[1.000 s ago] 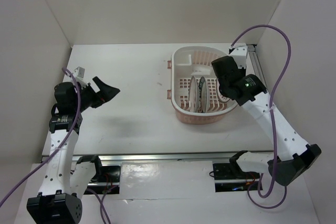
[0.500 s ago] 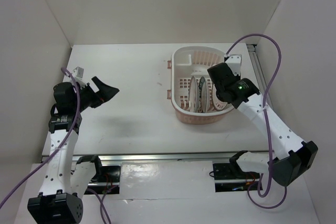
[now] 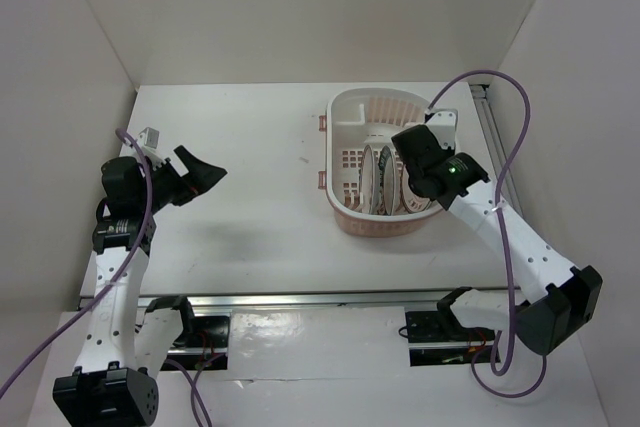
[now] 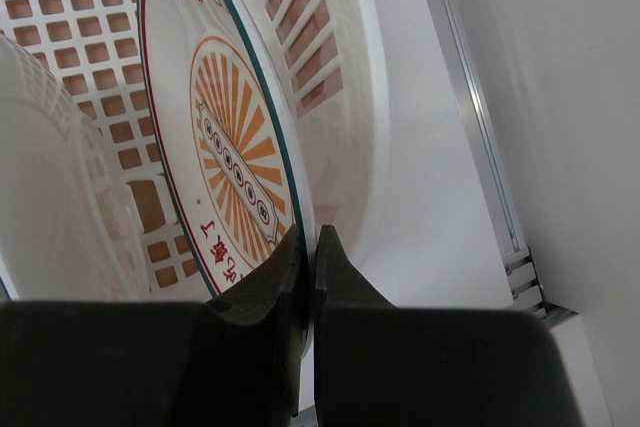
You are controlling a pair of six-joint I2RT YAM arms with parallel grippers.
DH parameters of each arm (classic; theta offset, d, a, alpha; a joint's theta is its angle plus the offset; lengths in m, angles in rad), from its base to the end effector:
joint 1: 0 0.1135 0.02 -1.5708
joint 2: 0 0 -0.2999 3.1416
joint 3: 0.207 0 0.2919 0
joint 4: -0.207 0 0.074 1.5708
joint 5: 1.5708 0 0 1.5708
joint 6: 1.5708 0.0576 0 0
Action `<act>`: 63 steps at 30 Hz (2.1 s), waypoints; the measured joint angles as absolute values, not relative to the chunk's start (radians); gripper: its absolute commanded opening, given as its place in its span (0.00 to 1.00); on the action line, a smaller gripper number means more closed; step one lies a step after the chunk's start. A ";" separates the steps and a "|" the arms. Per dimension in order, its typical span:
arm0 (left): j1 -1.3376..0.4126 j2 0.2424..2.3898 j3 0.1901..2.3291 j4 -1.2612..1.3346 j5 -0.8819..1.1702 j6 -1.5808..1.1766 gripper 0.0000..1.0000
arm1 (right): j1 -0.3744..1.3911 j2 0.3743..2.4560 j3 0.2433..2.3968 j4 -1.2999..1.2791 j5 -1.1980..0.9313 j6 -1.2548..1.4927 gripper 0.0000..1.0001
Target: Load the plates into the dish rack
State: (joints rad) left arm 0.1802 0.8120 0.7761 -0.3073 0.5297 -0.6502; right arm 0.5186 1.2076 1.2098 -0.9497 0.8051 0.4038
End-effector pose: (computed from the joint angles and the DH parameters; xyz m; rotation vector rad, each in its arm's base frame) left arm 0.2195 0.0104 0.3392 -0.4377 1.9006 -0.8196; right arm 0.2512 0.0955 0.3620 0.1748 2.2101 -0.5227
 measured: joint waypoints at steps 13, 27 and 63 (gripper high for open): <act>0.180 0.812 0.776 -0.308 0.529 -0.650 1.00 | 0.537 1.209 1.190 -0.949 0.831 0.442 0.00; 0.180 0.802 0.780 -0.323 0.529 -0.632 1.00 | 0.546 1.250 1.163 -0.936 0.837 0.464 0.00; 0.207 0.802 0.780 -0.331 0.538 -0.628 1.00 | 0.587 1.269 1.199 -1.003 0.822 0.548 0.63</act>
State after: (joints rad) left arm 0.2070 0.8021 0.7803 -0.3309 0.5381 -0.6277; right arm 0.5869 1.2690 1.1988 -1.0027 0.8223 0.5484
